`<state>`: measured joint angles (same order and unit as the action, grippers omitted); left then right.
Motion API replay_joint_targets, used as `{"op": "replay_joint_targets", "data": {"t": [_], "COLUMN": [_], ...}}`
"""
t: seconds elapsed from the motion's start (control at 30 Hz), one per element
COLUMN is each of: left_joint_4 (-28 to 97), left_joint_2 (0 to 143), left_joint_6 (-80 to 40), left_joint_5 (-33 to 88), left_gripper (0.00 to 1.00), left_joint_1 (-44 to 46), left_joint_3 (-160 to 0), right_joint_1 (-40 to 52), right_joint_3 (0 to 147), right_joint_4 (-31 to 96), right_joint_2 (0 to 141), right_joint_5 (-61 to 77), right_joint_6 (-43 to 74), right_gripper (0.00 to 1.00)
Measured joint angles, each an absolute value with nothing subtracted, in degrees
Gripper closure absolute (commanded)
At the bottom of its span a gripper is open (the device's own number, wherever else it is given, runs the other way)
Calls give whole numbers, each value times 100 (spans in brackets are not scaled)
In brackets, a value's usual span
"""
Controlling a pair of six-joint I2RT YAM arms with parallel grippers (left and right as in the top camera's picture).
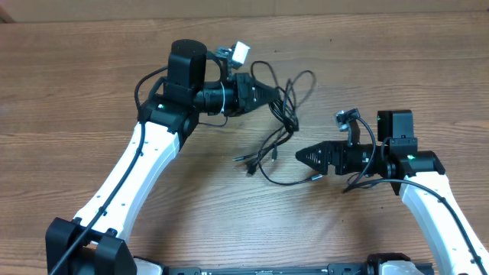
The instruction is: Untangle cables
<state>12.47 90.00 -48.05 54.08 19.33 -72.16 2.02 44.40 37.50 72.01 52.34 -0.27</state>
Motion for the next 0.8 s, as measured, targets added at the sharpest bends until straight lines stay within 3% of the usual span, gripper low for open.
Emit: {"op": "replay_joint_targets", "data": {"t": [0.17,0.5,0.8], "left_joint_4": [1448,1767,1763], "left_joint_2": [9000,9000,9000], "left_joint_6": [-6110,-8589,-10086], "left_joint_5": [4790,4477,4539], "left_gripper": [96,96,96], "left_joint_1": [1874,1863,1863], "left_joint_3": [-7216,-7216,-7216], "right_joint_1": [202,202,202], "right_joint_3": [4440,4429,4429], "right_joint_4": [3452,1389,1302], "right_joint_2": [7201,6737,6713], "right_joint_5": [5315,4884,4842], "right_joint_6": [-506,-1022,-1782], "right_gripper": [11,15,19]}}
